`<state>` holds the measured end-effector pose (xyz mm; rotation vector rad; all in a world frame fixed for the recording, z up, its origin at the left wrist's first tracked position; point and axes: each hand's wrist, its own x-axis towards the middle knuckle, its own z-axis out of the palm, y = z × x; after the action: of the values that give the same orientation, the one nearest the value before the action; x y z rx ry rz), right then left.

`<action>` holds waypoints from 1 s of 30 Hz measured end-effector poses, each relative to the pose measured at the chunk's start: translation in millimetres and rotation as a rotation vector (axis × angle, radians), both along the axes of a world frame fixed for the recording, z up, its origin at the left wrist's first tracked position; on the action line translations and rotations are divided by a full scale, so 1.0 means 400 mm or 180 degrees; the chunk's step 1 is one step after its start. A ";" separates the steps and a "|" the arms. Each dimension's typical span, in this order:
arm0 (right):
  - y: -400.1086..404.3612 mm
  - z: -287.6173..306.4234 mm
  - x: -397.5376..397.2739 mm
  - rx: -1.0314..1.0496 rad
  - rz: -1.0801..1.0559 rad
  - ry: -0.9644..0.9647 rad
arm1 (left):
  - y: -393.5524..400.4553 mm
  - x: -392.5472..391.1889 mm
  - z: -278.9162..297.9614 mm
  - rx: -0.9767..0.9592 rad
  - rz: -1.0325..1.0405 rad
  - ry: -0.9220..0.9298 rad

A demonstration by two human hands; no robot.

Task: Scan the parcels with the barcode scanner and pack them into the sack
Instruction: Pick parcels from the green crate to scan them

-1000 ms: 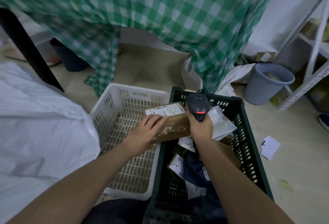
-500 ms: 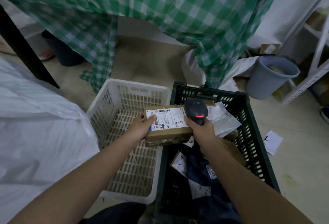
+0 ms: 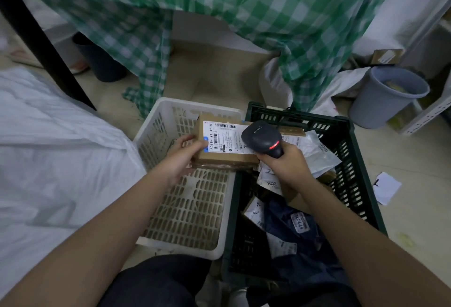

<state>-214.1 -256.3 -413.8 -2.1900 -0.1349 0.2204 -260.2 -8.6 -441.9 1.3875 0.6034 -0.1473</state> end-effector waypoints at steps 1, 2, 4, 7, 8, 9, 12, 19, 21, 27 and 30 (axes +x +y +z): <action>0.000 0.014 -0.007 0.0009 0.0161 0.0063 | 0.004 -0.002 0.009 0.0053 0.0046 -0.0081; -0.001 0.028 -0.015 -0.0048 0.0359 0.0080 | 0.006 -0.006 0.019 0.0094 0.0056 -0.0179; -0.006 0.049 -0.029 -0.0350 0.0780 -0.0055 | 0.014 -0.011 0.035 0.0220 0.0007 -0.0328; -0.014 0.085 -0.049 -0.0791 0.1091 -0.0279 | 0.019 -0.028 0.058 0.0493 -0.0179 -0.0431; -0.016 0.098 -0.054 -0.0925 0.1132 -0.0306 | 0.018 -0.032 0.059 0.0582 -0.0224 -0.0441; -0.018 0.111 -0.057 -0.1083 0.1180 -0.0367 | 0.017 -0.034 0.058 0.0650 -0.0245 -0.0461; -0.019 0.147 -0.066 -0.1536 0.1258 -0.0591 | 0.019 -0.032 0.055 0.0732 -0.0236 -0.0532; -0.024 0.167 -0.076 -0.1729 0.1154 -0.0762 | 0.017 -0.029 0.058 0.0883 -0.0272 -0.0591; -0.026 0.163 -0.075 -0.1751 0.1131 -0.0736 | 0.014 -0.030 0.059 0.0916 -0.0283 -0.0610; -0.029 0.146 -0.073 -0.1196 0.0912 -0.0511 | 0.032 -0.044 0.068 0.0847 -0.0232 -0.0544; -0.012 0.136 -0.072 -0.0599 0.0657 -0.0508 | 0.044 -0.067 0.099 0.0778 -0.0036 -0.0607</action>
<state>-243.0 -261.2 -359.2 -2.3805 -0.4468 0.1792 -287.0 8.8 -402.2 1.6200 0.4653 0.0518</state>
